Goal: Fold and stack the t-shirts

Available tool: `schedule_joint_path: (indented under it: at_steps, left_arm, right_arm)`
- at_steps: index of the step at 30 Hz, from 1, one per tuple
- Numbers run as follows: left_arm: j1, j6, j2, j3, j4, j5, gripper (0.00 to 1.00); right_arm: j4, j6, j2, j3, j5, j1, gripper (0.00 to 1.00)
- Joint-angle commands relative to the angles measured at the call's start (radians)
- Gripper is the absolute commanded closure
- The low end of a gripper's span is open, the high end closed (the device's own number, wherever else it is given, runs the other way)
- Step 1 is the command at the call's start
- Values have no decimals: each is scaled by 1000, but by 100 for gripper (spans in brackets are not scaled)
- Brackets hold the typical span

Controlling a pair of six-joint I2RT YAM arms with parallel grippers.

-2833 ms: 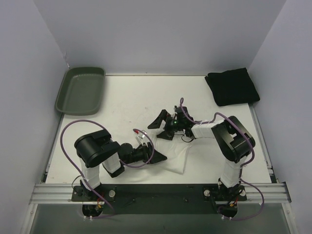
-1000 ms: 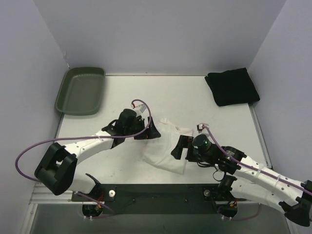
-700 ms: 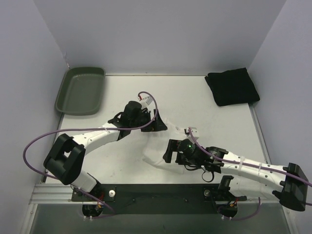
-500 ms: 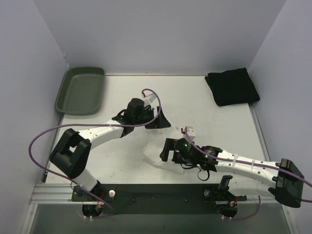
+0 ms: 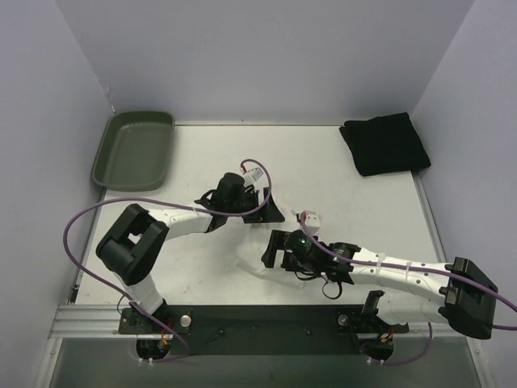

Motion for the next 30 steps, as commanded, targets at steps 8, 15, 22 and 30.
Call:
schedule_joint_path:
  at_steps: [8,15,22,30]
  left_arm:
    - [10,12,117,-14,107,-21,12]
    - [33,16,85,-72,98,-51,12]
    - [29,-36,-26,-244,169,-68,12]
    - [-33,-111,-196,-437,231,-134,12]
  right_arm:
    - [74,47,20,-84,-16,4,0]
    - [-3,62,-29,-136,1,-17,0]
    - [-58,1,-10,-138,-57,-183,0]
    - [-17,-71,147,-29,-116,-289,0]
